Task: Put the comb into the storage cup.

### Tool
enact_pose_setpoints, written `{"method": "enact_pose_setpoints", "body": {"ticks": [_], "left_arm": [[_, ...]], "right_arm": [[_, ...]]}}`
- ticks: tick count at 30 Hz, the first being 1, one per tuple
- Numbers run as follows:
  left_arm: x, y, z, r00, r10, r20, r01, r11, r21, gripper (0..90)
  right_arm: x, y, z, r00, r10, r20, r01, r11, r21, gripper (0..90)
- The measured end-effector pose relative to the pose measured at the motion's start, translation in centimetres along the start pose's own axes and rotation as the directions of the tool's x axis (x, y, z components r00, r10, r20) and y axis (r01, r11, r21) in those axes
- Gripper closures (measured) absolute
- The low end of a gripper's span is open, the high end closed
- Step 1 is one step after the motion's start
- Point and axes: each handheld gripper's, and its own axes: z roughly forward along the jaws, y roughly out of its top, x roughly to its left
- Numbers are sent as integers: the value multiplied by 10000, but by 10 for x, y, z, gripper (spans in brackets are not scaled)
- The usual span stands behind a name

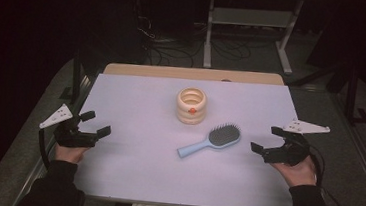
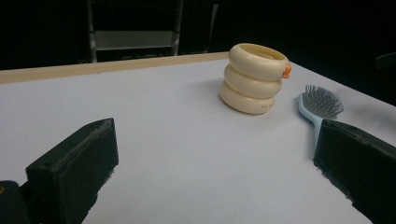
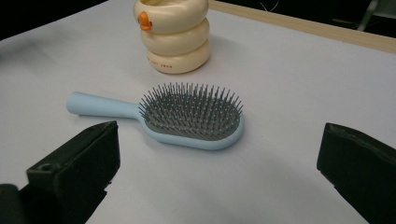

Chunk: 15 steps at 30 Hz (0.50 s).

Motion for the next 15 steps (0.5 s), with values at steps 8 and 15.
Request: {"method": "enact_pose_setpoints", "body": {"ticks": [8, 15], "left_arm": [[1, -1, 0, 9999, -133, 1, 133, 9999, -106, 0], [2, -2, 0, 9998, -187, 22, 188, 9997, -184, 0]], "right_arm": [[0, -2, 0, 10000, -9, 55, 9, 10000, 23, 0], [6, -1, -1, 9997, -224, 135, 223, 9997, 101, 0]]}}
